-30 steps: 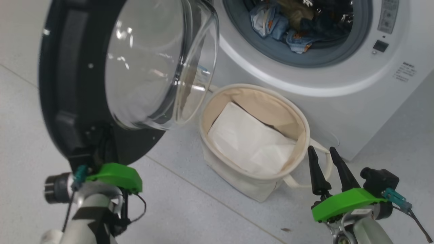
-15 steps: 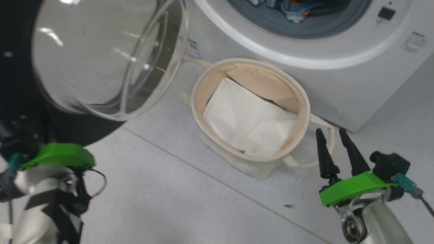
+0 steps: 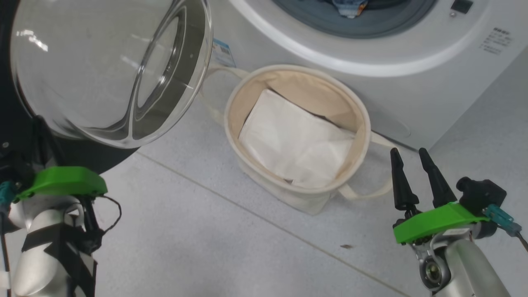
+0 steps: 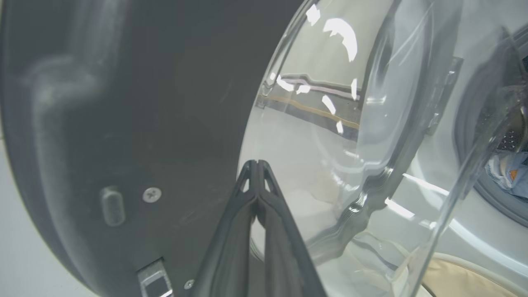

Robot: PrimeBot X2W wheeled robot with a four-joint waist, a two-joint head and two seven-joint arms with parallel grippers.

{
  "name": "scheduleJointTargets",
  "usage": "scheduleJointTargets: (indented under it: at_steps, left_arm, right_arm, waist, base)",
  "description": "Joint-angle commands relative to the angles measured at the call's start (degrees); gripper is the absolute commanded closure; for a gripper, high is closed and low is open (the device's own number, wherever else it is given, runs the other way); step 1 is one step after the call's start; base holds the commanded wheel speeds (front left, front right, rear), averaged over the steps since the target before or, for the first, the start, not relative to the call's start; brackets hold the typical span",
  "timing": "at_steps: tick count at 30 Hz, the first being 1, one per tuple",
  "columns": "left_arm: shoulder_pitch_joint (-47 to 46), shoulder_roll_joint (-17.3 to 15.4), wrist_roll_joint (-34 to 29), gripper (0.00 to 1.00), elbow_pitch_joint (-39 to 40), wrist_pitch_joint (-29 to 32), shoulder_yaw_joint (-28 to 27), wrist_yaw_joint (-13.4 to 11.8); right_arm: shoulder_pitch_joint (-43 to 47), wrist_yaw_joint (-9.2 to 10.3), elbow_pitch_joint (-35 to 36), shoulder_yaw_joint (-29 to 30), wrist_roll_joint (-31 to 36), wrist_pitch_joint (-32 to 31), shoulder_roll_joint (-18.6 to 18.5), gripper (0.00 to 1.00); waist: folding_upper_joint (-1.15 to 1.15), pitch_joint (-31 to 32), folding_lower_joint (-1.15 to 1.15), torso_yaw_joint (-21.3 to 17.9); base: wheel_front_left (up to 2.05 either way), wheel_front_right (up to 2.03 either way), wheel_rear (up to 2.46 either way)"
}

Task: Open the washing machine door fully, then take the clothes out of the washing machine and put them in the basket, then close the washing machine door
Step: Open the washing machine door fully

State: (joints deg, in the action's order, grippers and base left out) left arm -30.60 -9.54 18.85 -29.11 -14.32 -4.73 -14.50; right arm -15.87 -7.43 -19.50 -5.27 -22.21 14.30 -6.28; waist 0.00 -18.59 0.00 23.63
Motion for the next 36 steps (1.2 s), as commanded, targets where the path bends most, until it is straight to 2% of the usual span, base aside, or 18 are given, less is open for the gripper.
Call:
scheduleJointTargets:
  at_steps: [1, 6, 12, 18, 23, 36]
  left_arm:
    - [-0.17, -2.16, -1.15, 1.0, 2.23, -0.67, -2.1, 0.49]
    - [1.84, -0.88, -5.05, 1.0, 5.41, -0.67, 0.37, 1.97]
    - [4.91, 0.93, -6.31, 1.0, 10.32, -0.68, 3.1, 3.44]
    - [8.33, 3.13, -5.77, 1.0, 15.54, 0.11, 7.25, 5.93]
    - [10.59, 4.71, -5.49, 1.0, 18.12, 1.01, 11.31, 7.02]
    - [15.18, 5.79, -2.02, 1.0, 18.15, 3.23, 15.58, 8.97]
  right_arm:
    - [-0.91, -0.06, 1.71, -1.65, -0.27, 0.7, 0.72, 0.0]
    - [-0.29, -0.06, 1.26, -1.81, -1.23, 0.7, 2.04, 0.0]
    - [0.7, -0.06, 0.99, -2.01, -2.3, 0.7, 3.02, 0.0]
    - [1.93, -0.06, 1.15, -1.23, -3.13, 0.7, 3.34, 0.0]
    - [3.26, -0.06, 2.52, -0.7, -5.18, 0.7, 3.38, 0.0]
    - [5.3, -0.06, 10.04, -0.73, -4.75, 0.7, 3.39, 0.0]
  waist:
    - [0.0, 1.05, 0.0, -0.15]
    - [0.0, 4.89, 0.0, -0.87]
    - [0.0, 8.73, 0.0, -3.15]
    - [0.0, 11.58, 0.0, -6.56]
    - [0.0, 13.15, 0.0, -9.42]
    - [0.0, 14.08, 0.0, -18.54]
  base:
    - [0.0, 0.0, 0.0]
    - [0.0, 0.0, 0.0]
    - [0.0, 0.0, 0.0]
    - [0.0, 0.0, 0.0]
    - [0.0, 0.0, 0.0]
    - [0.0, 0.0, 0.0]
